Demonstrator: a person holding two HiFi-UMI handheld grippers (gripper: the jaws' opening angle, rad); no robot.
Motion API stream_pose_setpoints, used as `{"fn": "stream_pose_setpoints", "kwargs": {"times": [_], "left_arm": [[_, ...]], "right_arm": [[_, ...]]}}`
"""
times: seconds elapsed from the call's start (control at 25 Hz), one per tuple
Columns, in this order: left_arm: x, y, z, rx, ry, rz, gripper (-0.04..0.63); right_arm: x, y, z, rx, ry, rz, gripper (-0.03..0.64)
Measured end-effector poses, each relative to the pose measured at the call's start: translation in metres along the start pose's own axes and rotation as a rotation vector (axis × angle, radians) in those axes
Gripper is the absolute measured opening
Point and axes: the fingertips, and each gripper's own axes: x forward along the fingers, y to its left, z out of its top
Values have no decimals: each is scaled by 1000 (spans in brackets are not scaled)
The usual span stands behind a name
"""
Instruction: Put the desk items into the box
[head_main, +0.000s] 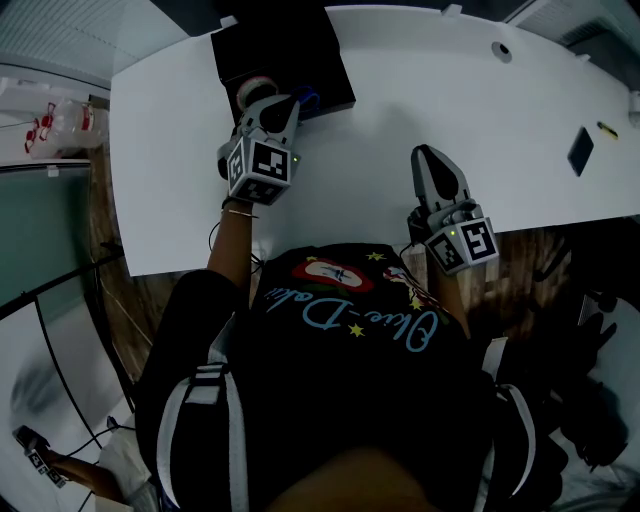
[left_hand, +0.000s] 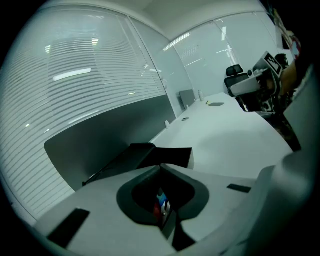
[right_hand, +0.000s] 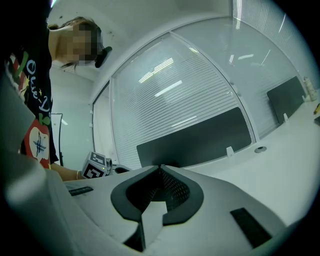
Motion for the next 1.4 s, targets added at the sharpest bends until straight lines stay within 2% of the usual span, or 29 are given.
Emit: {"fn": "stream_pose_setpoints", "kwargs": {"times": [0.08, 0.24, 0.44, 0.64, 0.88, 1.4], "left_arm": [[-9, -1, 4, -49, -10, 4, 21], [-31, -8, 8, -199, -56, 6, 21], [-47, -20, -3, -187, -51, 24, 21], [-74, -23, 6, -269, -85, 29, 21], [-98, -25, 9, -257, -105, 37, 21], [-119, -39, 8, -228, -117, 32, 21]], "right_arm": [[0, 2, 2, -3, -5, 7, 25], [0, 8, 5, -11, -12, 24, 25], [0, 15, 4, -17, -9, 50, 25], [4, 27, -1, -33, 8, 88, 25], [11, 44, 0, -49, 8, 143, 23], [11, 66, -9, -72, 46, 198, 28]]}}
